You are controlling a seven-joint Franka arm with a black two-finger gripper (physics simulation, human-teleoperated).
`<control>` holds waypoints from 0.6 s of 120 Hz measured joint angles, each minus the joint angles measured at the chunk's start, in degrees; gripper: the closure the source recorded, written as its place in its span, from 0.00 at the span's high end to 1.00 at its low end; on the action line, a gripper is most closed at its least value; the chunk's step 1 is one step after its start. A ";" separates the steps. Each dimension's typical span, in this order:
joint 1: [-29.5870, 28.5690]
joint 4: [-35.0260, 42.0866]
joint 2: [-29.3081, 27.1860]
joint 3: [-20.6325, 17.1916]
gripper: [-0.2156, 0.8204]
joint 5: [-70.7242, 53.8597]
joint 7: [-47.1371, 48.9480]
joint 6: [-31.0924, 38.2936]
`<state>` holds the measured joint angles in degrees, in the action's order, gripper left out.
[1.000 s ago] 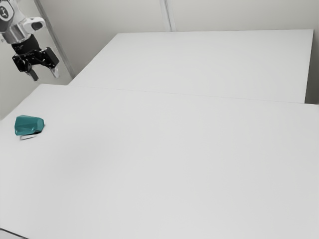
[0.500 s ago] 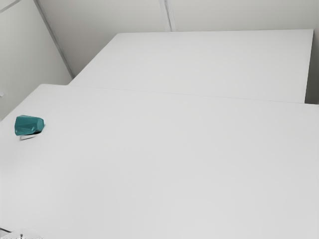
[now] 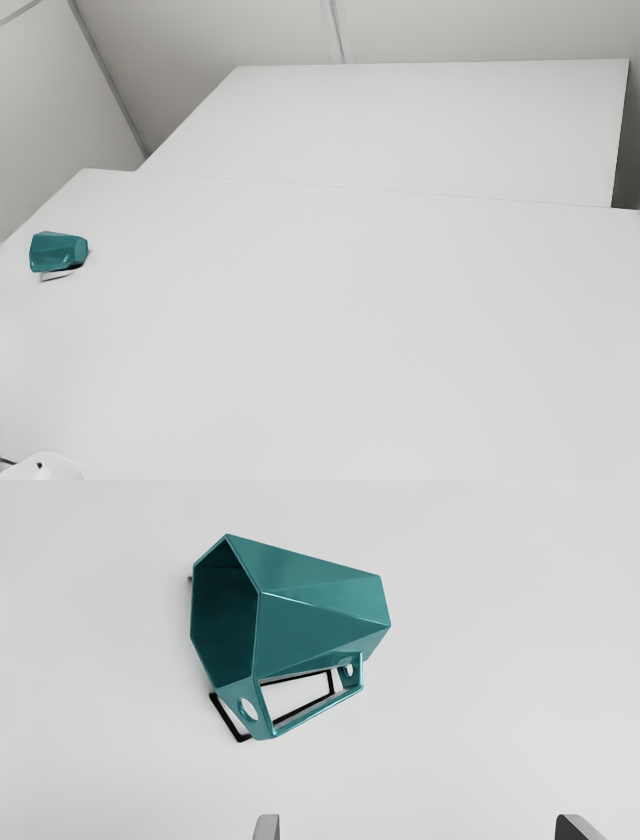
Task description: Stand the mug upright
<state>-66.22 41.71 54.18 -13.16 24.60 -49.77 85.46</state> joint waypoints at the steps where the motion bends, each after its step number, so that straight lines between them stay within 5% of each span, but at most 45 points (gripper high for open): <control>1: 0.01 -0.16 0.23 -0.05 0.79 0.00 -0.20 0.30; 27: 0.06 -1.06 5.93 -8.23 0.79 0.00 -4.54 7.25; 72: -1.12 -1.13 10.85 -12.12 0.79 0.00 -8.72 13.15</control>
<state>-67.34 40.57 65.03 -25.28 24.61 -58.49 98.61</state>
